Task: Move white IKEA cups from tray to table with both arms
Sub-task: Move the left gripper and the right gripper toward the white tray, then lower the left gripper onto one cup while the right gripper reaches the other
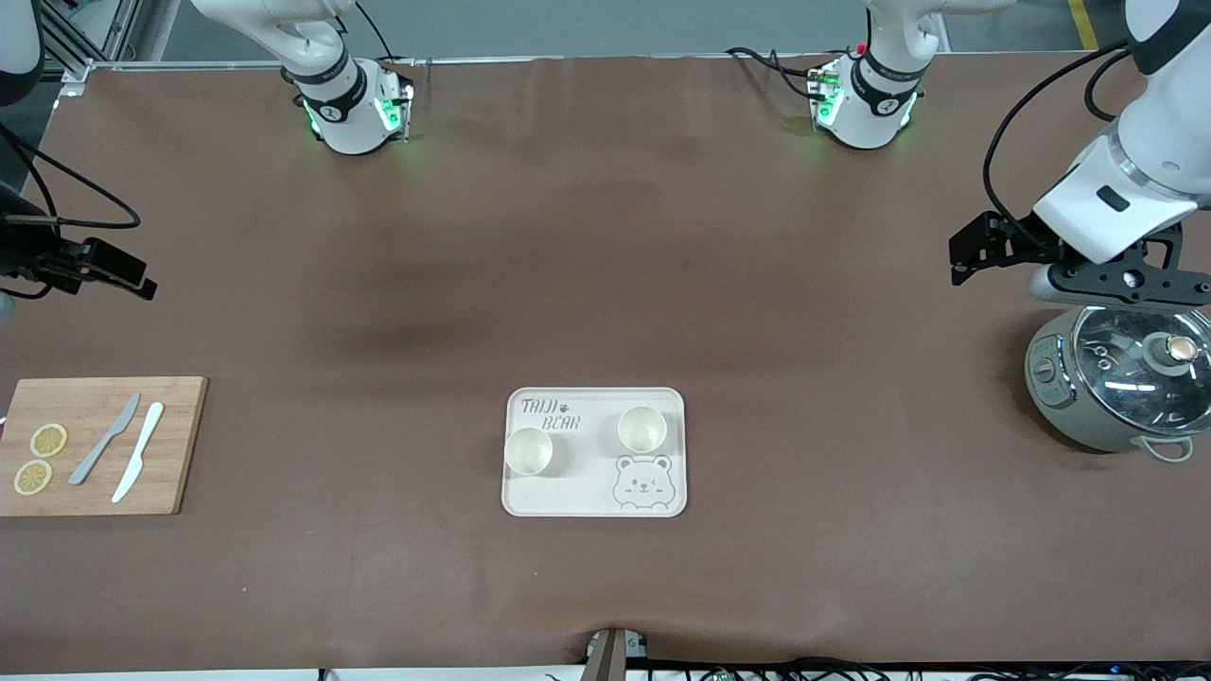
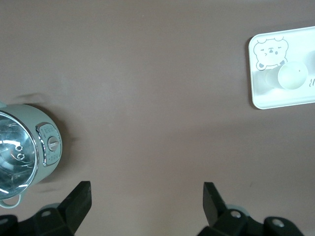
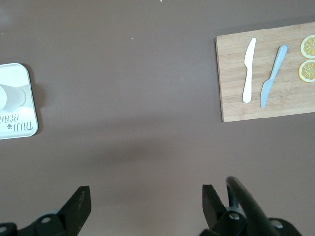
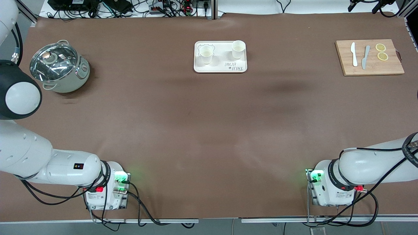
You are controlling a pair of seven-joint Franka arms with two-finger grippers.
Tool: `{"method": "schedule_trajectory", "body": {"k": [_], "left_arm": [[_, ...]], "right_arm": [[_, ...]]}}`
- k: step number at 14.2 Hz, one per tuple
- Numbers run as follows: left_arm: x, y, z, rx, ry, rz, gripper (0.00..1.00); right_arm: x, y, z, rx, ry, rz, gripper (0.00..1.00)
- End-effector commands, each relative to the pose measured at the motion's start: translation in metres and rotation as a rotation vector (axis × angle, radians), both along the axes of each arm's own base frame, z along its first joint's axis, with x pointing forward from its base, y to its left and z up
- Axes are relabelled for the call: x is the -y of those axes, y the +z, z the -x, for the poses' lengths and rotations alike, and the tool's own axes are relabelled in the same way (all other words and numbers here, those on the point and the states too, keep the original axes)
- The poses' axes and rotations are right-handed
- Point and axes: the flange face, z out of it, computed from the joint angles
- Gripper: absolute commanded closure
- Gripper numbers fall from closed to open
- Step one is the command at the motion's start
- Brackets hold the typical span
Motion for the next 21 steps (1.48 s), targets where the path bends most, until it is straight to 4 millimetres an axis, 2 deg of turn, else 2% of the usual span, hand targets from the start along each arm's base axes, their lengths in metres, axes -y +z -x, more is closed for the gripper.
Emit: {"method": "schedule_trajectory", "body": {"k": [1, 3, 4, 5, 6, 7, 8, 10, 12, 13, 16, 18, 19, 21], "left_arm": [[0.000, 0.004, 0.001, 0.013, -0.003, 0.006, 0.00], [0.003, 0.002, -0.002, 0.016, -0.014, 0.026, 0.00], [0.008, -0.016, -0.007, -0.013, -0.018, 0.040, 0.00], [0.013, -0.023, -0.012, -0.011, -0.022, 0.050, 0.00], [0.026, -0.039, -0.020, -0.029, -0.013, 0.052, 0.00], [0.045, -0.049, -0.040, -0.016, 0.007, 0.068, 0.00], [0.073, -0.061, -0.056, -0.017, 0.032, 0.079, 0.00], [0.127, -0.095, -0.074, -0.037, 0.062, 0.083, 0.00], [0.168, -0.122, -0.081, -0.027, 0.057, 0.080, 0.00], [0.183, -0.134, -0.083, -0.011, 0.050, 0.073, 0.00], [0.245, -0.191, -0.085, 0.038, 0.059, 0.069, 0.00], [0.274, -0.219, -0.084, 0.076, 0.043, 0.062, 0.00], [0.281, -0.228, -0.084, 0.092, 0.026, 0.064, 0.00], [0.293, -0.270, -0.089, 0.106, 0.018, 0.083, 0.00]], "right_arm": [[-0.002, 0.001, 0.003, 0.015, -0.004, 0.005, 0.00], [-0.006, -0.002, -0.005, 0.047, -0.004, 0.004, 0.00], [-0.011, -0.007, -0.010, 0.054, -0.001, -0.009, 0.00], [-0.016, -0.011, -0.015, 0.061, -0.003, -0.037, 0.00], [-0.019, -0.013, -0.017, 0.060, -0.004, -0.057, 0.00], [-0.022, -0.019, -0.021, 0.055, -0.003, -0.062, 0.00], [-0.027, -0.022, -0.024, 0.059, -0.004, -0.067, 0.00], [-0.045, -0.034, -0.033, 0.061, -0.041, -0.074, 0.00], [-0.078, -0.048, -0.044, 0.072, -0.078, -0.075, 0.00], [-0.094, -0.055, -0.048, 0.076, -0.101, -0.076, 0.00], [-0.137, -0.077, -0.061, 0.097, -0.171, -0.083, 0.00], [-0.169, -0.095, -0.069, 0.105, -0.227, -0.089, 0.00], [-0.183, -0.103, -0.073, 0.108, -0.243, -0.091, 0.00], [-0.211, -0.125, -0.082, 0.119, -0.262, -0.094, 0.00]]}}
